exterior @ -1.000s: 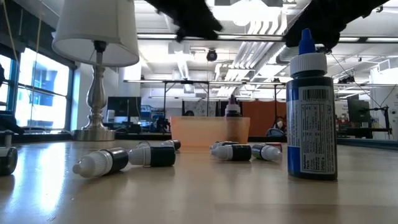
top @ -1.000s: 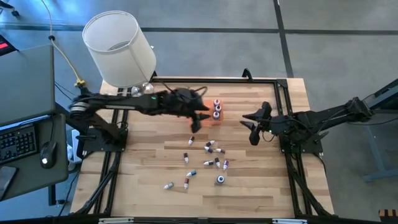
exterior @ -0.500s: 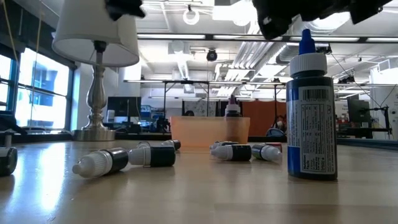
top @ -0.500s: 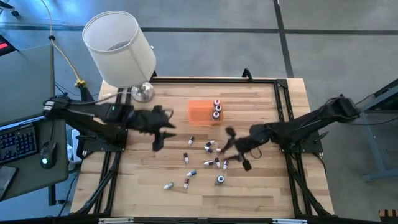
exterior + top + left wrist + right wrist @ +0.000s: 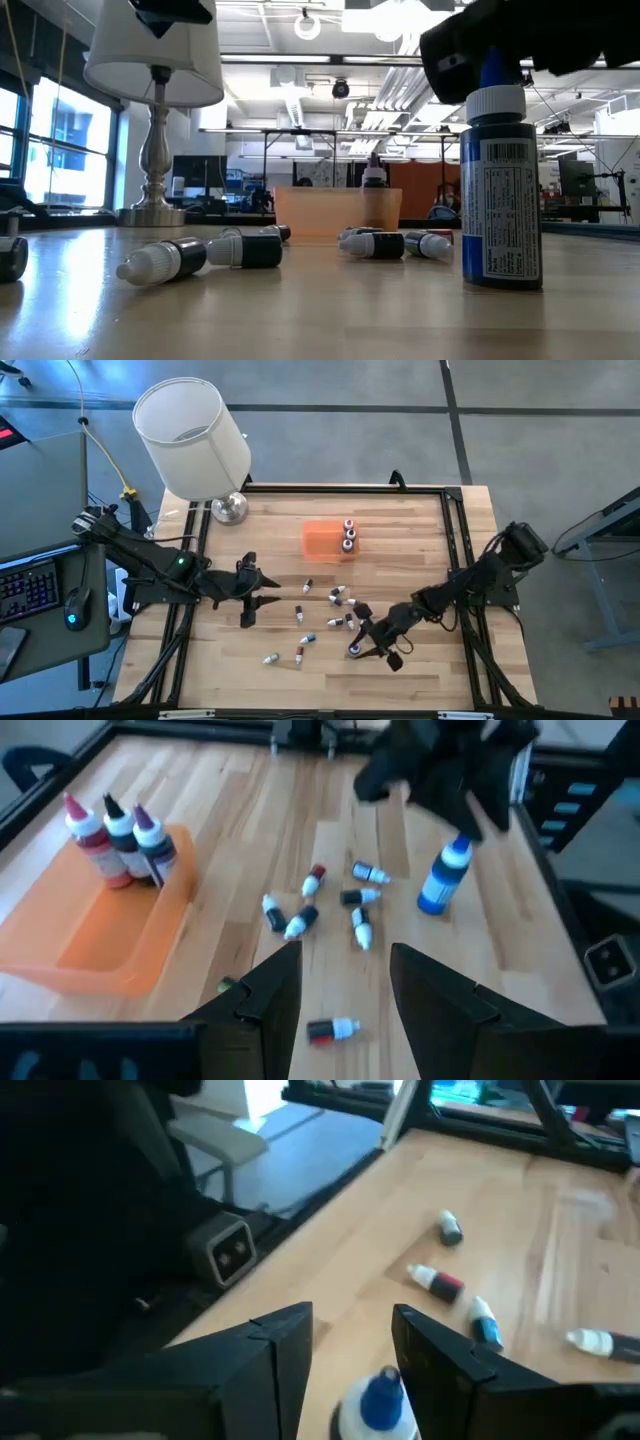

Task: Pick & Place food coloring
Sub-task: Put the large blue food coloring bottle into the bin

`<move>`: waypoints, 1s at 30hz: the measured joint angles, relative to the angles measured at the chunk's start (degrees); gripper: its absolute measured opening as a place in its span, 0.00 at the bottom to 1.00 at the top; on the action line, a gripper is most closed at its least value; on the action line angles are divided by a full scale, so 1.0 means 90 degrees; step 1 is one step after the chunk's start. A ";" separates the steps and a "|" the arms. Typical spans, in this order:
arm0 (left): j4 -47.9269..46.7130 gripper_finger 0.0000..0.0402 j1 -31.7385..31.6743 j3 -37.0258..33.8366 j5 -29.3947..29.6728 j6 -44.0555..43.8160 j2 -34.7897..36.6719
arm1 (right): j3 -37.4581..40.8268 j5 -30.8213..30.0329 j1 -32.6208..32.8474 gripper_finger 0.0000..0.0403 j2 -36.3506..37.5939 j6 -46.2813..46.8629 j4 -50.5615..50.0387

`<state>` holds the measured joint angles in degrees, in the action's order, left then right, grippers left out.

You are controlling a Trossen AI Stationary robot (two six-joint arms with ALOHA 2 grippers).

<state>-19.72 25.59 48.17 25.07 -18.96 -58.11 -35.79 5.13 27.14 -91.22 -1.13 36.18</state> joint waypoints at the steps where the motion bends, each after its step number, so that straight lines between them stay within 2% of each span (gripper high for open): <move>1: 0.0100 0.38 -0.0003 0.0001 -0.0001 -0.0021 0.0000 | 0.0000 -0.0131 0.0027 0.33 -0.0064 -0.0015 0.0042; 5: 0.0451 0.38 -0.0006 0.0001 0.0020 -0.0047 0.0000 | 0.0000 -0.0507 0.0048 0.33 -0.0270 -0.0042 0.0006; 19: 0.0566 0.38 -0.0006 0.0004 0.0002 -0.0046 -0.0002 | 0.0000 -0.0564 0.0026 0.33 -0.0318 0.0291 -0.0306; 30: 0.0570 0.38 -0.0006 0.0004 0.0006 -0.0046 -0.0002 | -0.0002 -0.0963 0.0026 0.32 -0.0315 0.0260 -0.0655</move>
<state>-14.60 25.54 48.21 25.12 -19.38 -58.13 -35.81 -3.53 27.38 -94.06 1.21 30.28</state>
